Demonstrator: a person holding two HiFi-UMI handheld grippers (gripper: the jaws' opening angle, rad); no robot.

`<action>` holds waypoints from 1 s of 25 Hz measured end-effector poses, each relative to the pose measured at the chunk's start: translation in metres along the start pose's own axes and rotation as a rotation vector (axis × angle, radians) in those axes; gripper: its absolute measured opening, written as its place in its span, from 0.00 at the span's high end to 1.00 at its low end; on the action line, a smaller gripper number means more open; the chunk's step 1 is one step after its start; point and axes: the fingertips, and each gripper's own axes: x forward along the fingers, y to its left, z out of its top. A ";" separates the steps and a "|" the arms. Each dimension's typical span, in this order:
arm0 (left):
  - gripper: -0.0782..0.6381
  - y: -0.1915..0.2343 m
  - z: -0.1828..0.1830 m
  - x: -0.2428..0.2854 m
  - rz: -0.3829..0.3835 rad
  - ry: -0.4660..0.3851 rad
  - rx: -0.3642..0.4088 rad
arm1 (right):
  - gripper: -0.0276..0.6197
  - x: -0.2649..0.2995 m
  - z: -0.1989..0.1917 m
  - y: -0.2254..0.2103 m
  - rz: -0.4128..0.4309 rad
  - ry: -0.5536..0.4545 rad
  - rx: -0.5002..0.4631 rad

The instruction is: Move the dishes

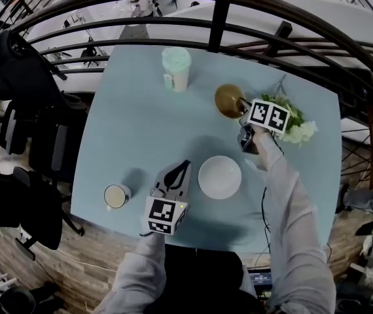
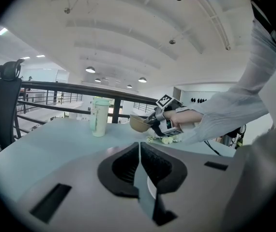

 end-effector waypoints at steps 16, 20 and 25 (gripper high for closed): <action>0.86 -0.037 -0.021 -0.057 -0.062 0.054 0.019 | 0.92 -0.138 -0.135 0.015 -0.030 0.126 -0.114; 0.86 -0.037 -0.033 -0.068 -0.053 0.073 0.017 | 0.92 -0.150 -0.167 0.013 -0.060 0.143 -0.142; 0.86 -0.036 -0.044 -0.076 -0.043 0.090 0.008 | 0.92 -0.148 -0.193 0.014 -0.073 0.142 -0.111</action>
